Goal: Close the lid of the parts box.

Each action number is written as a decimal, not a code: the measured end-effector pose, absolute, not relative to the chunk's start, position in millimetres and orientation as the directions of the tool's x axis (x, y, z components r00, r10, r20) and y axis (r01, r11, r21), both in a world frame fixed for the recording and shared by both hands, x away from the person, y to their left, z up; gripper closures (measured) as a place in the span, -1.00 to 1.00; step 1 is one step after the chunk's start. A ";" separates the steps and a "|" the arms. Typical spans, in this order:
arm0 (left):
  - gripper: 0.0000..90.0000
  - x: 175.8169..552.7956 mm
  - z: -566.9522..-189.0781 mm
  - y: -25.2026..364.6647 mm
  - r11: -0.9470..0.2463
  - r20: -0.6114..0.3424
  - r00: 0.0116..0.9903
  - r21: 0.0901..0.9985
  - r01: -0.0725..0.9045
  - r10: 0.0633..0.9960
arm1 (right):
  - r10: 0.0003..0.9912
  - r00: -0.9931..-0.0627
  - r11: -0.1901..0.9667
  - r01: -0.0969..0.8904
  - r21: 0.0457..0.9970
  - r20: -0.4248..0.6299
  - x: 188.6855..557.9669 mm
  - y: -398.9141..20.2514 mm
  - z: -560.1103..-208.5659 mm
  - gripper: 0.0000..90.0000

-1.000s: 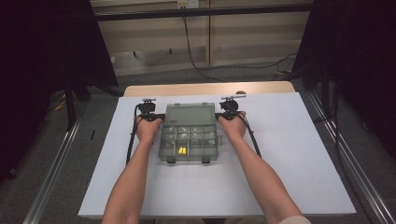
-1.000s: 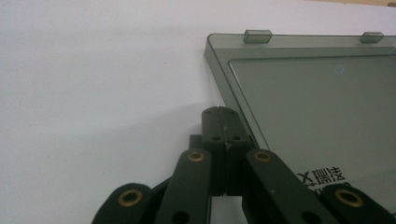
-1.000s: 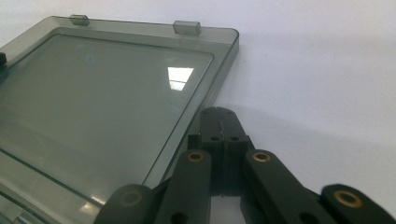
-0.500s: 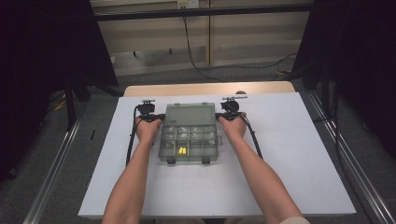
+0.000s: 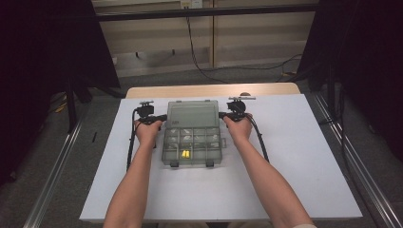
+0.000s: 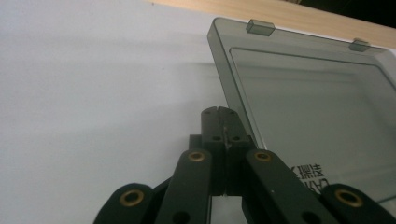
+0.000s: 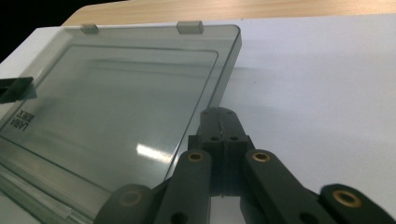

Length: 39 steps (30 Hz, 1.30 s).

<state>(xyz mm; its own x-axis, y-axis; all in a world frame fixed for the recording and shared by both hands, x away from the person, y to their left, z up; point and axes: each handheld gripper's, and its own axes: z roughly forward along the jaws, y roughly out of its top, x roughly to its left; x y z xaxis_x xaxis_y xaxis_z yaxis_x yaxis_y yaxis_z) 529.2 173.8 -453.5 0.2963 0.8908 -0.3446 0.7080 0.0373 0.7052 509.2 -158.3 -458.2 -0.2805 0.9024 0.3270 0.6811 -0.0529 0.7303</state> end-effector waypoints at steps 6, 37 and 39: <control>1.00 521.5 -449.9 181.2 0.074 -0.393 0.303 0.705 0.705 0.868 | 0.891 -0.308 -0.055 0.659 0.750 0.335 505.4 -157.8 -456.1 1.00; 1.00 526.3 -467.1 171.5 0.000 -0.297 0.276 0.680 0.733 0.914 | 0.894 -0.289 -0.004 0.757 0.653 0.341 521.1 -156.5 -469.5 1.00; 1.00 525.5 -467.6 172.8 0.023 -0.320 0.266 0.677 0.736 0.909 | 0.892 -0.284 -0.018 0.756 0.654 0.352 520.7 -157.2 -469.9 1.00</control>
<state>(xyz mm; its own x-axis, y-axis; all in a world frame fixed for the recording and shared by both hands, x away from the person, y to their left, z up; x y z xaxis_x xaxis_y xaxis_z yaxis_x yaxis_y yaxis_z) 525.5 172.8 -467.6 0.2661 0.9092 -0.3202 0.7356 0.0231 0.6770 520.7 -157.2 -469.9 -0.2840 0.8918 0.3522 0.7561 -0.0176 0.6542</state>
